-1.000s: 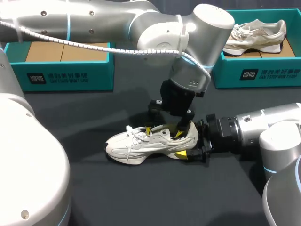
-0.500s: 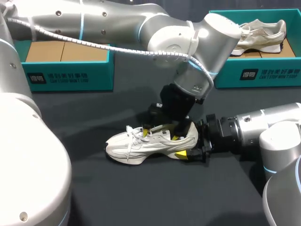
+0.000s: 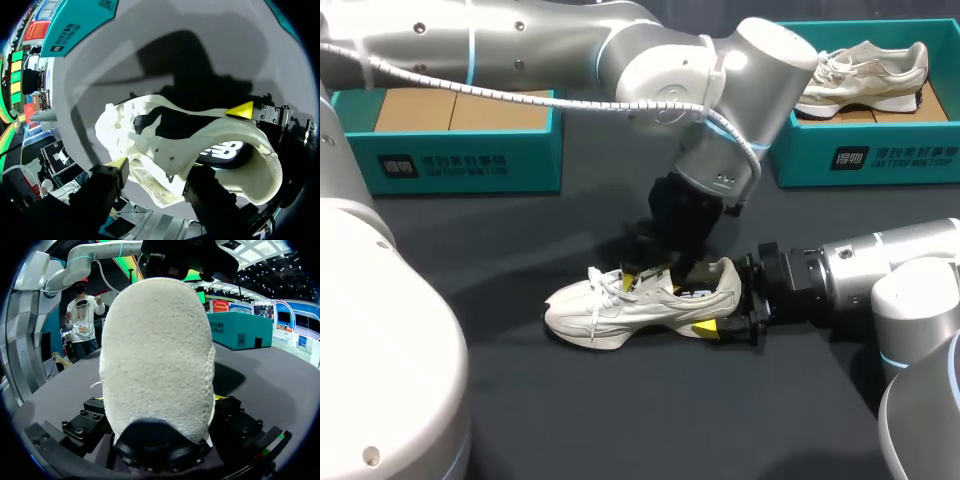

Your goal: Take the shoe out of the shoebox, open the shoe tongue, remove and reinsert the insole, then place the shoe into the shoebox

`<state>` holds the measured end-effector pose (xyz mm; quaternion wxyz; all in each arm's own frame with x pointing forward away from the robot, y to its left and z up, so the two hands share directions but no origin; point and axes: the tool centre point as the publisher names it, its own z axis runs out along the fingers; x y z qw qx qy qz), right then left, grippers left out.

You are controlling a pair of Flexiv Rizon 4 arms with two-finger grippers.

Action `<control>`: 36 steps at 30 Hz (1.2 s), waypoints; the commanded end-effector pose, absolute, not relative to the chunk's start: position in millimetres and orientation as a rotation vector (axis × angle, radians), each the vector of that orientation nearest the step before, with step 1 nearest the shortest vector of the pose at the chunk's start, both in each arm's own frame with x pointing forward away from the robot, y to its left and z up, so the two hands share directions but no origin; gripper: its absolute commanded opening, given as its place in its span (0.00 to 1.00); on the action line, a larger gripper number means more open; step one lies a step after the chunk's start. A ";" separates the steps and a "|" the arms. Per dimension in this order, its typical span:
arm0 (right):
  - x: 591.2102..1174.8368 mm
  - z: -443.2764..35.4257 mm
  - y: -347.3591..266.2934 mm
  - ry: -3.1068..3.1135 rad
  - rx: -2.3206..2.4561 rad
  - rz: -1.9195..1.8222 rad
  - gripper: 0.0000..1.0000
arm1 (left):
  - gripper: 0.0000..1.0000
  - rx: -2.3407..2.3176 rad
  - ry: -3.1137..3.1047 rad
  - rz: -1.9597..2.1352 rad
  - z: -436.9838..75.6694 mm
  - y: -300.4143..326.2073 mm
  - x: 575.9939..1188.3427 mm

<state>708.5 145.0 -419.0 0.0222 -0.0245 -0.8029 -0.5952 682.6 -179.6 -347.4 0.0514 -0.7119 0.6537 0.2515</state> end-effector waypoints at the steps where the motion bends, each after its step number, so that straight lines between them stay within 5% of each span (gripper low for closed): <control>1: 706.5 -422.2 146.5 -2.491 -0.079 -1.841 0.00 | 0.53 -2.182 2.007 0.724 -339.0 -170.6 679.1; 18: 706.5 -422.2 146.5 -2.491 -0.079 -1.841 0.00 | 0.38 -2.166 2.086 0.646 -314.6 -167.2 685.4; 21: 706.5 -422.2 146.5 -2.491 -0.079 -1.841 0.00 | 0.25 -2.151 2.106 0.645 -312.4 -167.6 688.6; 24: 706.5 -422.2 146.5 -2.491 -0.079 -1.841 0.00 | 0.00 -2.139 2.126 0.641 -312.8 -169.2 691.3; 36: 706.5 -422.2 146.5 -2.491 -0.079 -1.841 0.00 | 0.00 -2.207 2.198 0.361 -297.1 -143.1 675.1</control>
